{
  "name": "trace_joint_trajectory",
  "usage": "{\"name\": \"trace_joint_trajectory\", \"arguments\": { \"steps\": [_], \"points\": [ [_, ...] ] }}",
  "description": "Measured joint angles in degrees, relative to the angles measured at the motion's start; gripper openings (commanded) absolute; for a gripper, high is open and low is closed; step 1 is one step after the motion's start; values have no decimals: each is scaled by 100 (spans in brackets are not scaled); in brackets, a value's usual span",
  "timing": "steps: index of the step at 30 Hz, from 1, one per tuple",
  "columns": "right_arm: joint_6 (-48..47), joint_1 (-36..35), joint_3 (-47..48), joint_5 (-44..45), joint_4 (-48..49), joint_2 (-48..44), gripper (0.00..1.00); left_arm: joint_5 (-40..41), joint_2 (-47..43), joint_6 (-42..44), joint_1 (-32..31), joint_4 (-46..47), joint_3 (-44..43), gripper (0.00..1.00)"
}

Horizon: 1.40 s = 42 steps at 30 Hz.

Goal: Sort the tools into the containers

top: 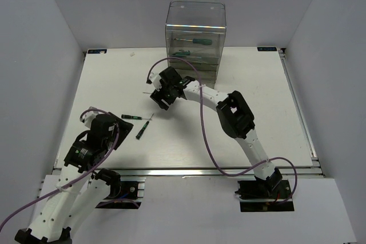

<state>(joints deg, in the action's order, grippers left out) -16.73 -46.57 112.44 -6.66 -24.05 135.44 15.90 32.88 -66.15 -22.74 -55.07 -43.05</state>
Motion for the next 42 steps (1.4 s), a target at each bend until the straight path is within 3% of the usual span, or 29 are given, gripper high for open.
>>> {"name": "trace_joint_trajectory", "arguments": {
  "steps": [9, 11, 15, 17, 20, 22, 23, 24, 26, 27, 29, 31, 32, 33, 34, 37, 42],
  "points": [
    [-94, 120, 63, 101, 197, 50, 68, -4, -15, -142, -2, -153, 214, 71],
    [-284, 144, 70, -125, 197, 44, 70, -7, -15, -142, -2, -149, 232, 71],
    [-763, 192, -63, -647, 341, -61, 84, -28, -31, -168, -4, -118, 339, 71],
    [-940, 199, -94, -767, 446, -107, 85, -44, -50, -188, -4, -87, 422, 71],
    [-1067, 223, -76, -769, 765, -109, 81, -52, -72, -205, -4, -26, 498, 71],
    [-975, 267, 13, -772, 837, -94, 71, -50, -74, -199, -4, 68, 520, 71],
    [-901, 306, 42, -828, 898, -94, 65, -46, -59, -186, -4, 131, 520, 65],
    [-826, 356, 61, -933, 946, -101, 50, -33, -31, -151, -4, 236, 520, 59],
    [-717, 479, 42, -1250, 968, -153, 38, 17, 111, -15, -4, 472, 516, 38],
    [-675, 560, -81, -1508, 999, -234, 30, 42, 260, 109, -4, 586, 494, 22],
    [-732, 726, -525, -2044, 931, -584, 28, 114, 662, 382, -2, 776, 385, 7],
    [-881, 905, -1196, -2702, 857, -1134, 33, 162, 1196, 625, 9, 903, 190, 4],
    [-981, 997, -1567, -3047, 758, -1482, 38, 144, 1453, 721, 42, 984, 103, 7],
    [-1088, 1093, -1882, -3335, 695, -1821, 52, 98, 1731, 815, 83, 1088, 35, 31],
    [-1178, 1167, -2151, -3517, 699, -2131, 57, 33, 2028, 916, 160, 1191, -7, 44],
    [-1478, 1268, -3060, -3864, 721, -3224, 64, -210, 2824, 1008, 470, 1423, -66, 68],
    [-1517, 1163, -4028, -3665, 800, -4483, 63, -428, 4170, 868, 990, 1582, -328, 76]
  ]
}}
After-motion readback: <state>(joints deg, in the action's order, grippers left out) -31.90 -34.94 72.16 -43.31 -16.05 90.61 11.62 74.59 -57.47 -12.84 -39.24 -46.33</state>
